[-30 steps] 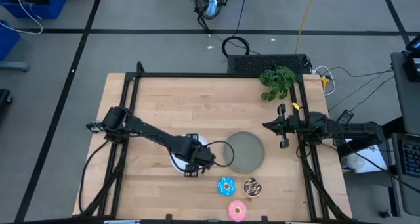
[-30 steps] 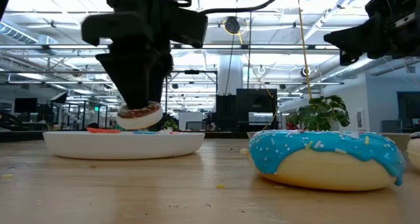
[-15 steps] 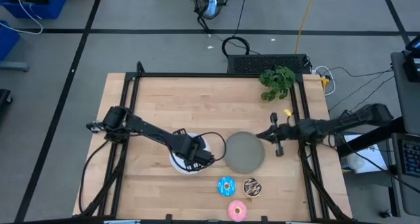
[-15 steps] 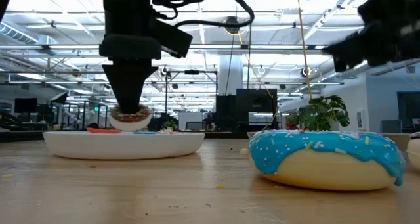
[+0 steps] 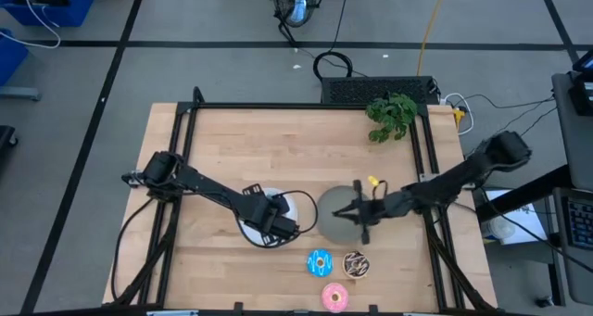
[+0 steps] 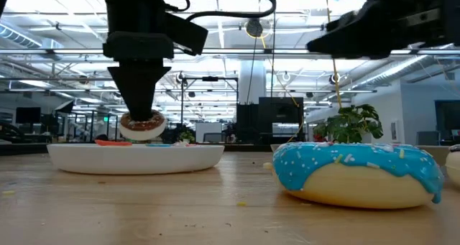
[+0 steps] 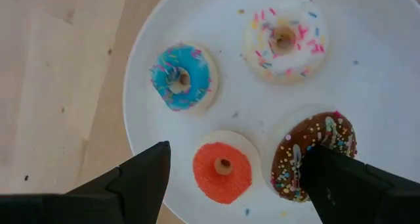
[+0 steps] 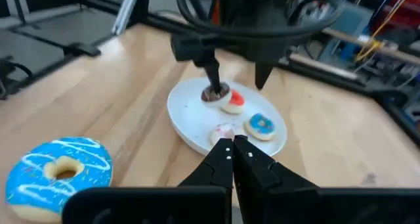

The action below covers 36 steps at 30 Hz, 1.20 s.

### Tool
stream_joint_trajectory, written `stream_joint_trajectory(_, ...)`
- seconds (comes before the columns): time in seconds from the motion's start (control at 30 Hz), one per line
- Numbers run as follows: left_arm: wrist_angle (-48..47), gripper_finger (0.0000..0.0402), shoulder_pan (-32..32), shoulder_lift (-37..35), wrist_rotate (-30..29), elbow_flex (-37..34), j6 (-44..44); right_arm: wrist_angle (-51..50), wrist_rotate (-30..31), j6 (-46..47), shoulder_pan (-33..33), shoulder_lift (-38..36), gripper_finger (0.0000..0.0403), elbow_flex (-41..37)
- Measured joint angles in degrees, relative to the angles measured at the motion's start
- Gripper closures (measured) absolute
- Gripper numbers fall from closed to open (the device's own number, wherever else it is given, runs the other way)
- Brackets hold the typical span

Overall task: Pick & Place donuts
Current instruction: Put the small brown doughnut on the white plate

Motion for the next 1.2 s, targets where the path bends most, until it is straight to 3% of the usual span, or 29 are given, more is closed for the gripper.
stream_joint_trajectory(0.17,0.0,0.0078,-0.6,0.0,-1.2,0.0,-1.0,3.7,8.7,0.7,3.2,12.0,0.0403,4.9)
stream_joint_trajectory(0.3,0.6,0.0078,-0.8,0.0,-2.2,0.0,-1.2,14.6,14.9,-1.9,5.5,19.9,0.0403,7.7)
stream_joint_trajectory(0.5,1.9,0.0078,-0.7,-0.9,-2.7,0.0,-0.5,22.9,14.8,0.2,5.3,29.7,0.0403,12.5)
stream_joint_trajectory(0.67,3.1,0.0078,-0.9,-1.6,-2.7,0.0,-0.4,22.9,14.6,1.9,3.7,35.4,0.0403,17.1)
stream_joint_trajectory(0.77,3.4,0.0078,-1.2,-1.1,-1.9,0.0,-0.4,21.8,10.6,1.9,3.3,37.9,0.0403,20.6)
stream_joint_trajectory(0.97,4.8,0.0078,-1.6,-0.7,-2.5,0.0,-0.2,17.9,9.9,0.4,2.0,39.7,0.0403,24.6)
stream_joint_trajectory(1.2,5.8,0.0078,-1.6,-0.6,-2.7,0.0,0.1,19.0,4.0,2.2,-1.5,39.7,0.0403,24.6)
